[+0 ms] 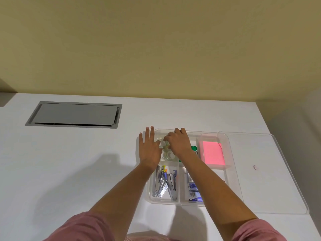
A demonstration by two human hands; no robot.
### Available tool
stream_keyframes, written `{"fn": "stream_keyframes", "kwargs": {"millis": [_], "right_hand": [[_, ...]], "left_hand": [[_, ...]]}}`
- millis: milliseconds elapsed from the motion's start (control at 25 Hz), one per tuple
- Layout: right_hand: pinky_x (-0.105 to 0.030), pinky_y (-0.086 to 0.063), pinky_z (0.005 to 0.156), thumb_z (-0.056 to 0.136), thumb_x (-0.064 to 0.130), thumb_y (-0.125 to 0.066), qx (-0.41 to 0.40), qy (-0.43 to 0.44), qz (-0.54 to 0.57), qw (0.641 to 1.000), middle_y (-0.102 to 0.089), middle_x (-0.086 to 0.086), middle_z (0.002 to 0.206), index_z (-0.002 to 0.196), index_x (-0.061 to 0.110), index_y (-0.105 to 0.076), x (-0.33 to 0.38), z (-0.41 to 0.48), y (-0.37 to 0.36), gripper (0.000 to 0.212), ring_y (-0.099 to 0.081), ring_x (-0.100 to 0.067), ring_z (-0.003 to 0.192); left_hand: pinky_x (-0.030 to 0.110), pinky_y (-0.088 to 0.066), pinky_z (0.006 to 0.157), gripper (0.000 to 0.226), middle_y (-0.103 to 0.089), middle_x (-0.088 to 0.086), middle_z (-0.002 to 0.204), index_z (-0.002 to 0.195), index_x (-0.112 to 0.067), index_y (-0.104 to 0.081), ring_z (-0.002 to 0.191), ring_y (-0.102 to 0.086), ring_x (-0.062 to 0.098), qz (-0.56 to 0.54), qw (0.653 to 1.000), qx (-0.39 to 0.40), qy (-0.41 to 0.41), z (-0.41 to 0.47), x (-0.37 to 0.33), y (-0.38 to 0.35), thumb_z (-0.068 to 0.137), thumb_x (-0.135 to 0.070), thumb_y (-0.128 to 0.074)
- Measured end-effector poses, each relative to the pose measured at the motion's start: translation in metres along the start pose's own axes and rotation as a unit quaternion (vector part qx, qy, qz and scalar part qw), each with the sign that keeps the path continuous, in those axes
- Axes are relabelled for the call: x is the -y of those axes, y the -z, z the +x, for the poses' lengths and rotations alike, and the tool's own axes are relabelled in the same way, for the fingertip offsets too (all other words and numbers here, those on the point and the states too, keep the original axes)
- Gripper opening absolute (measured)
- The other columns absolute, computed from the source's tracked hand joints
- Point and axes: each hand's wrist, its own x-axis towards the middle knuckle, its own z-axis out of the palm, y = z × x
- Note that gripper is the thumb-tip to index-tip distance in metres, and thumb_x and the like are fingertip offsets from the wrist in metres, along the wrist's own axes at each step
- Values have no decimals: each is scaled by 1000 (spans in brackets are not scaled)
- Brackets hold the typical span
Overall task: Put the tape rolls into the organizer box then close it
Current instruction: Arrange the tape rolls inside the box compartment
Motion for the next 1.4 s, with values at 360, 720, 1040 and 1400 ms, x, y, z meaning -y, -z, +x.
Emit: {"fn": "stream_keyframes", "kwargs": {"millis": [360,720,1040,1400], "right_hand": [[-37,-32,100,93,20,-57,-3,2,8,1000,-65,0,123,124,20,-58,-1,-3,-1,31,-48,-27,117],[-37,-32,101,93,18,-57,-2,-3,0,1000,-65,0,120,122,20,-59,2,-2,0,29,-48,-27,116],[-36,-34,101,94,11,-51,-23,-14,58,998,-59,-5,128,130,17,-51,-3,-6,1,36,-48,-28,120],[-35,-36,100,93,13,-50,-36,-49,87,994,-59,-6,129,128,16,-53,-3,-26,15,36,-49,-27,120]], "left_hand": [[48,9,117,36,8,10,160,120,-28,-59,147,9,30,66,996,-26,-60,0,2,2,99,-42,-33],[52,8,116,30,4,13,160,112,-25,-63,147,8,32,109,992,-35,-51,-3,-5,1,97,-40,-41],[47,3,119,32,3,10,160,119,-19,-55,148,4,28,-5,999,-16,-47,2,2,14,101,-29,-31],[41,-5,121,41,-5,8,160,133,-16,-43,148,-3,23,-59,998,10,-28,-17,4,29,102,-33,-24]]}}
